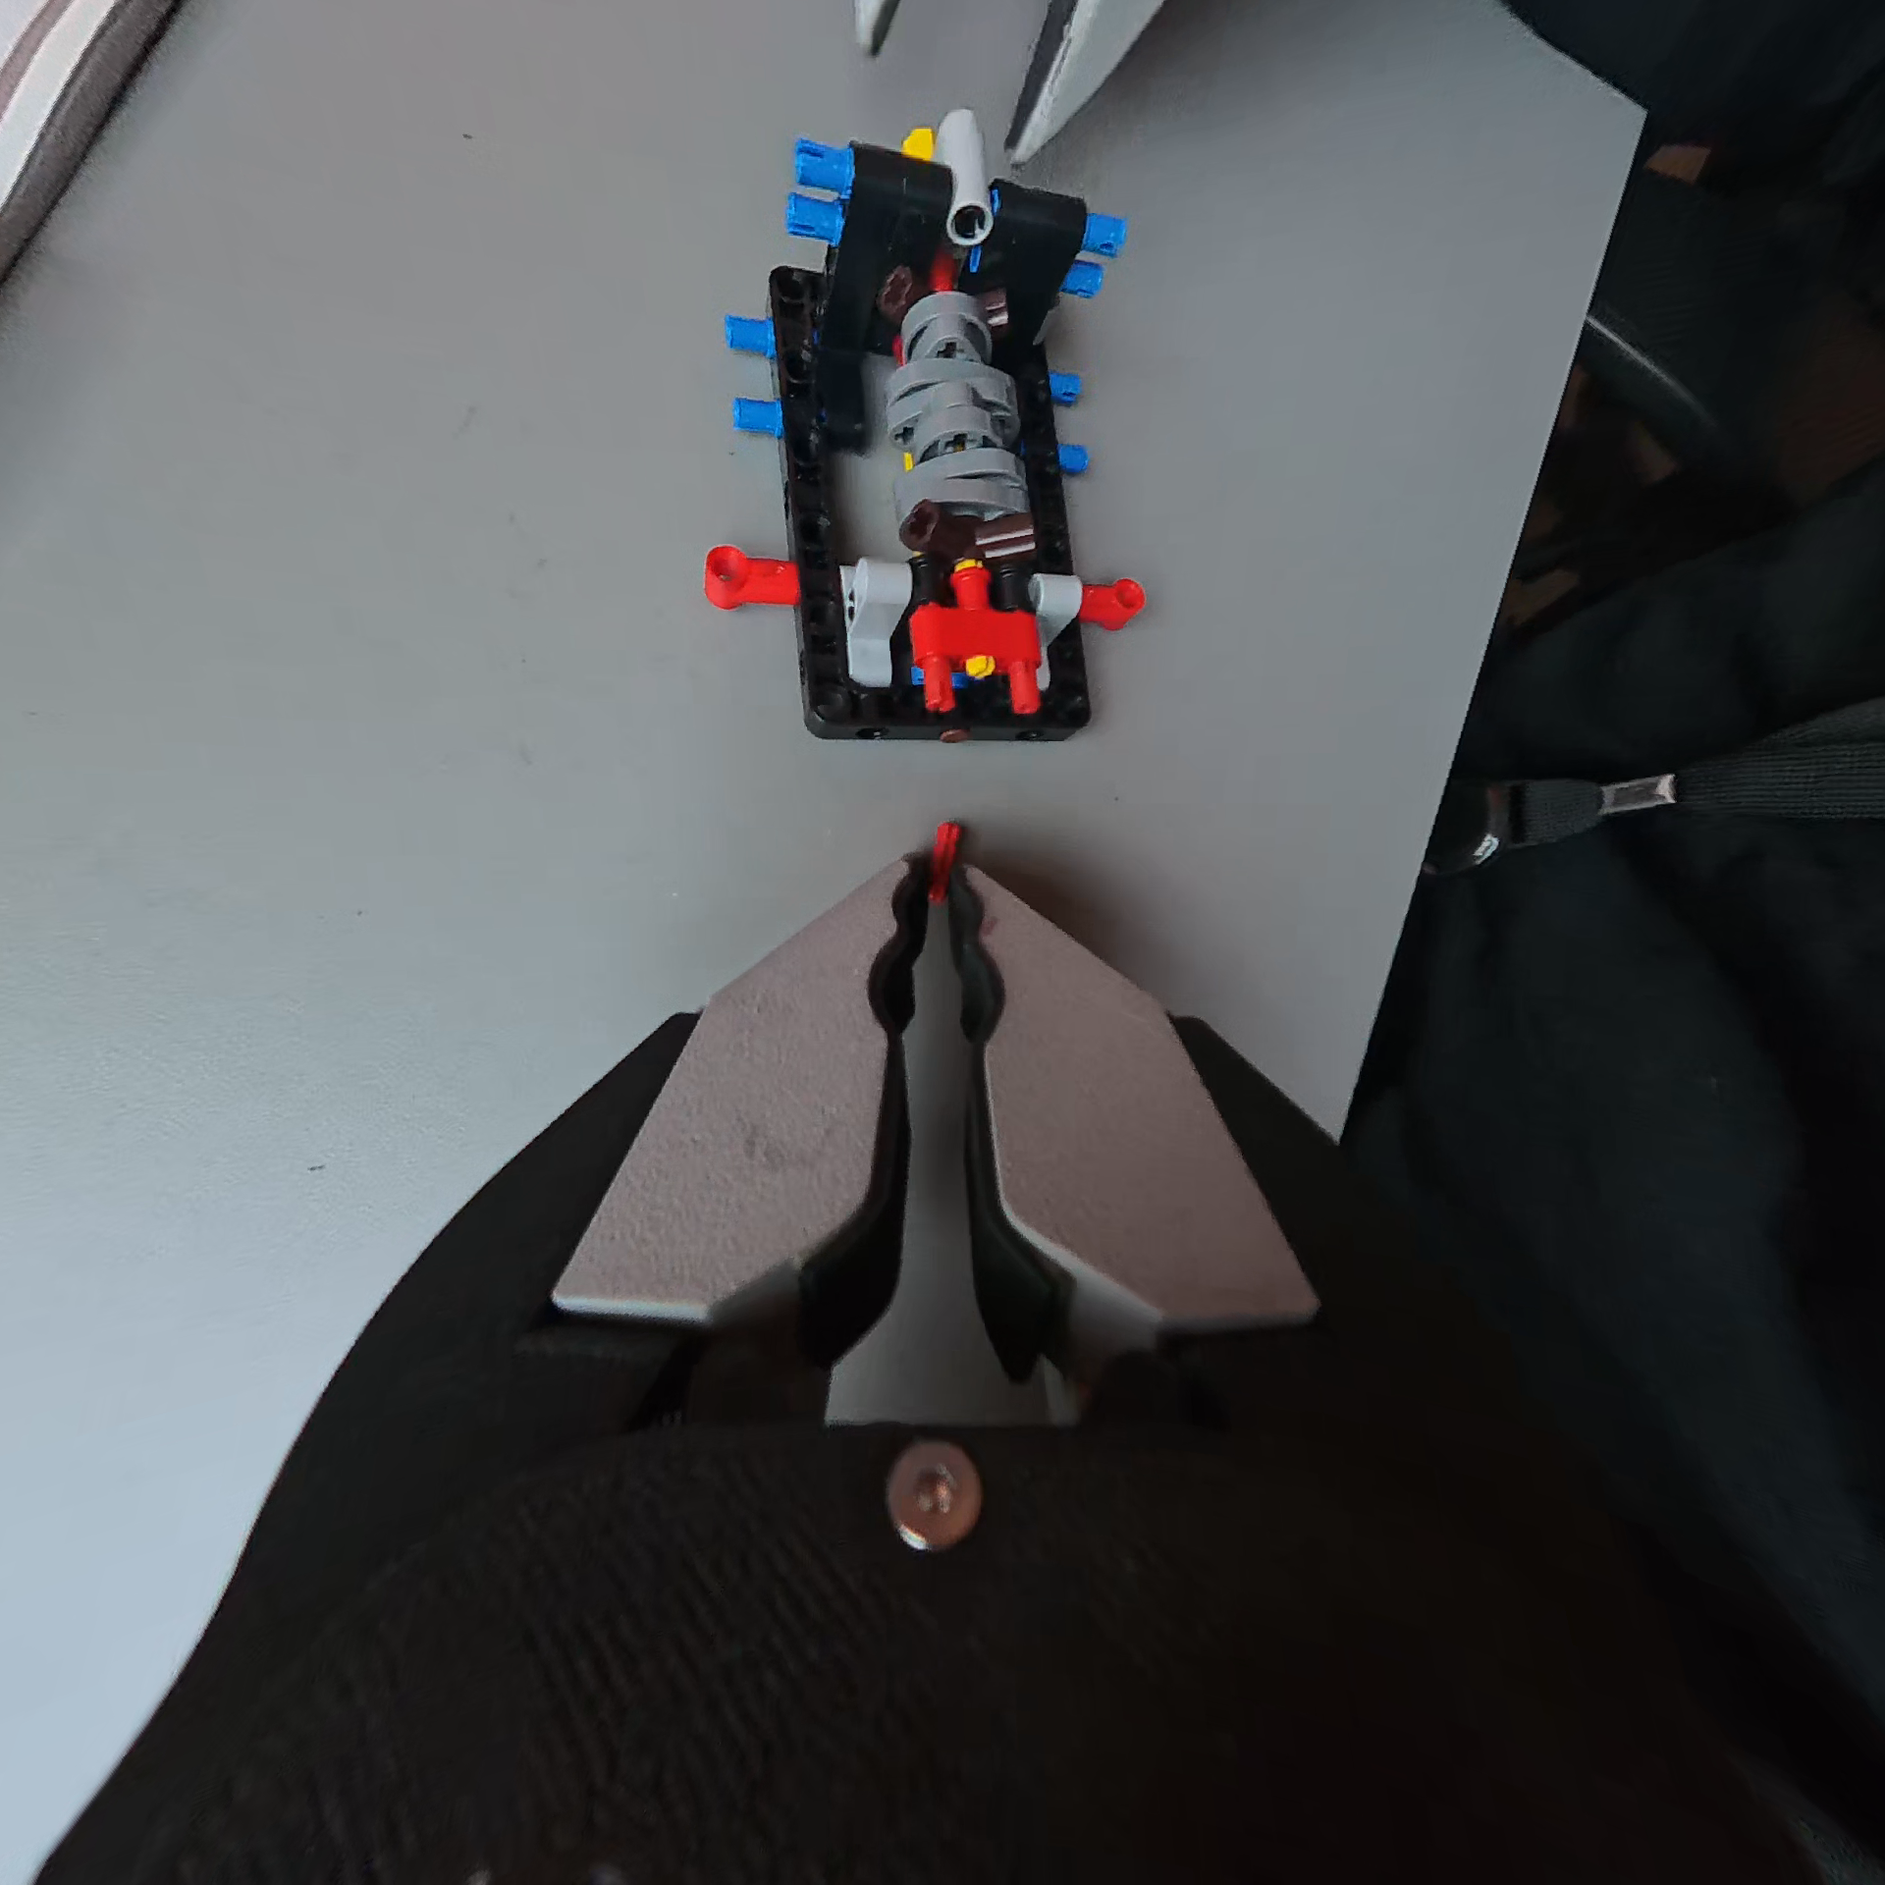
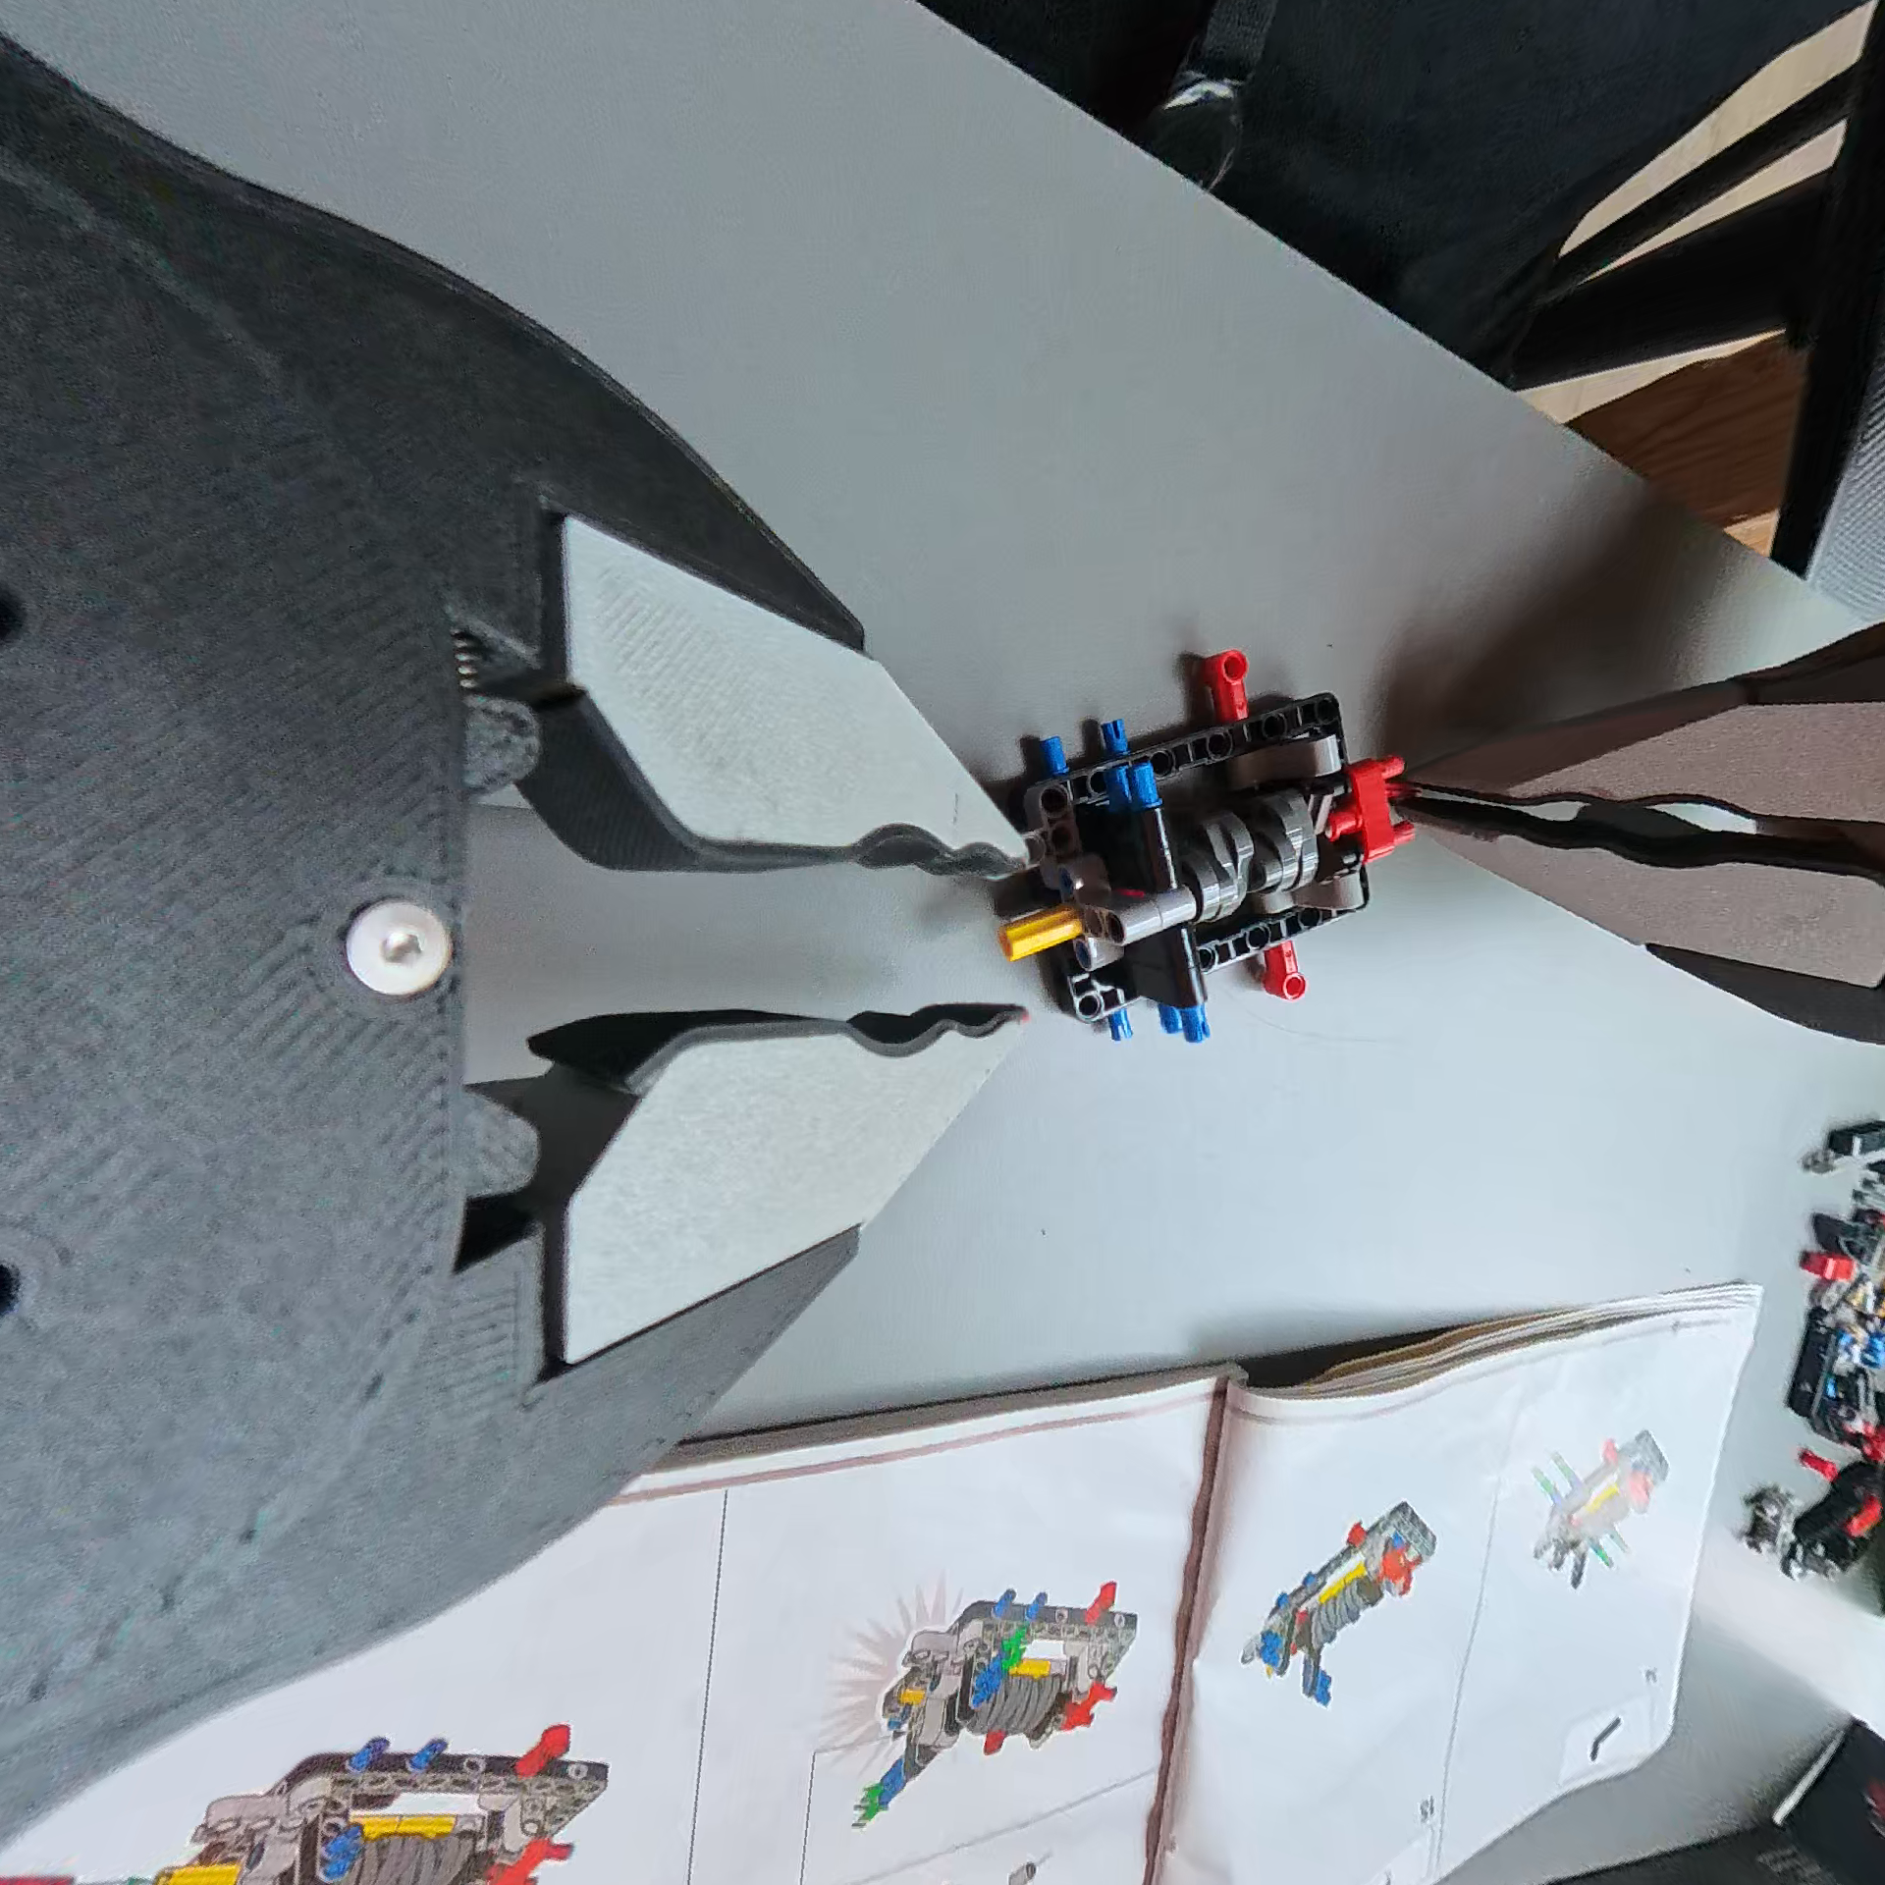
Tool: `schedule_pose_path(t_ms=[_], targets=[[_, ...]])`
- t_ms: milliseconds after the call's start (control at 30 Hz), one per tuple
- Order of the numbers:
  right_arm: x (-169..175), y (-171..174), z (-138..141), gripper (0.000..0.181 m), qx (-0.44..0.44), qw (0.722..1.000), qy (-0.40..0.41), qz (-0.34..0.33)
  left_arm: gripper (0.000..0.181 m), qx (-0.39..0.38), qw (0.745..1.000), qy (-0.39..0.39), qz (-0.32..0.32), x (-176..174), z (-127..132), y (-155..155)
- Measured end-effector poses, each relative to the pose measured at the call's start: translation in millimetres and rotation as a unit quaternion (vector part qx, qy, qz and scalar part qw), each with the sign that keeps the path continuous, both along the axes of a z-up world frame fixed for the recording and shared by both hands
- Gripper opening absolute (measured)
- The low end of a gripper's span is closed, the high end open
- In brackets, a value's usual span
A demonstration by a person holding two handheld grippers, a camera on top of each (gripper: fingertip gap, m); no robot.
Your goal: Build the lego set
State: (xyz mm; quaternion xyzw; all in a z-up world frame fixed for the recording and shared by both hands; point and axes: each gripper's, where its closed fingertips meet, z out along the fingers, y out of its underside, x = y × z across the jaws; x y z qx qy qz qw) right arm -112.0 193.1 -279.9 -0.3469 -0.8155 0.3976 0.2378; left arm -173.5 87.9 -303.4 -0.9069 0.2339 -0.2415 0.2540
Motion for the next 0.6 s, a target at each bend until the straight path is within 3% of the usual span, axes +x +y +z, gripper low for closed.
schedule_pose_path(t_ms=[400,600], targets=[[-4.4,12.8,8.5,0.019,-0.034,0.999,0.017,-0.031,0.000,0.034,0.999,-0.004,0.007,0.3,6.9,-2.8],[-6.0,-8.1,40.7,0.013,-0.065,0.996,0.066,-0.015,0.000,0.066,0.996,-0.053,0.008,10.3,31.7,-0.3]])
